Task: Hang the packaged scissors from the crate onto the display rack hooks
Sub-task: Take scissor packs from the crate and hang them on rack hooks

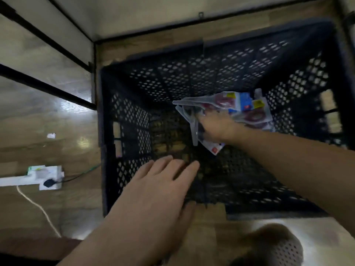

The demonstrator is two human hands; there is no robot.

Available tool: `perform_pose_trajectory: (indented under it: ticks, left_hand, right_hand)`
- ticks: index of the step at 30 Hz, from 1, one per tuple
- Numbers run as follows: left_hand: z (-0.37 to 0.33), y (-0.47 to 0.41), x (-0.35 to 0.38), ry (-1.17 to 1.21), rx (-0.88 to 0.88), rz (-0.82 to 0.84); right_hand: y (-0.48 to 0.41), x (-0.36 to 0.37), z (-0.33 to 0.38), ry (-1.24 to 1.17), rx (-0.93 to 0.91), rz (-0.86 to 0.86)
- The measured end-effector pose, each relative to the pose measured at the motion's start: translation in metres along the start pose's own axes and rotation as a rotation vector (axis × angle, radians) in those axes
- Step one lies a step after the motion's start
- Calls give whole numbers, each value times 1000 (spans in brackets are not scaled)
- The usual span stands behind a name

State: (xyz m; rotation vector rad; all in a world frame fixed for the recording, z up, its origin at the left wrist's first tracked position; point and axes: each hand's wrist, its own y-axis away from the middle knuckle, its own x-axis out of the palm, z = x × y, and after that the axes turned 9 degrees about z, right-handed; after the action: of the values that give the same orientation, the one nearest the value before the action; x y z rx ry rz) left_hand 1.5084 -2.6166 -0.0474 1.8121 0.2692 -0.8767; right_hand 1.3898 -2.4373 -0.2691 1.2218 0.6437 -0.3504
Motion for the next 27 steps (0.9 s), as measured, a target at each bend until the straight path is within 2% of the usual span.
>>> perform_pose_trajectory:
  ticks: [2,5,10,16,18,21,23,27]
  left_hand:
    - [5,-13,3,-29,7,-91]
    - [5,-25,-18,5,-48,-133]
    - [8,-42,-42,-202,-68,-65]
    - [10,-59,-21,-187,10,13]
    - [14,-59,-20,-174,-13,13]
    - [23,-56,-21,-147,-39,44]
    - [32,-52,-20,-130,-57,93]
    - [46,-54,-18,-144,-146,190]
  right_hand:
    - [-41,14,3,19,36,-85]
    - [-43,34,18,-71,104,-82]
    - [-40,53,19,-163,101,-85]
    - [-56,64,16,-335,267,-204]
    - [-61,61,20,-440,316,-163]
    - [-67,48,29,-683,347,-14]
    - [-67,40,32,-795,318,59]
    - [-65,26,12,-632,209,119]
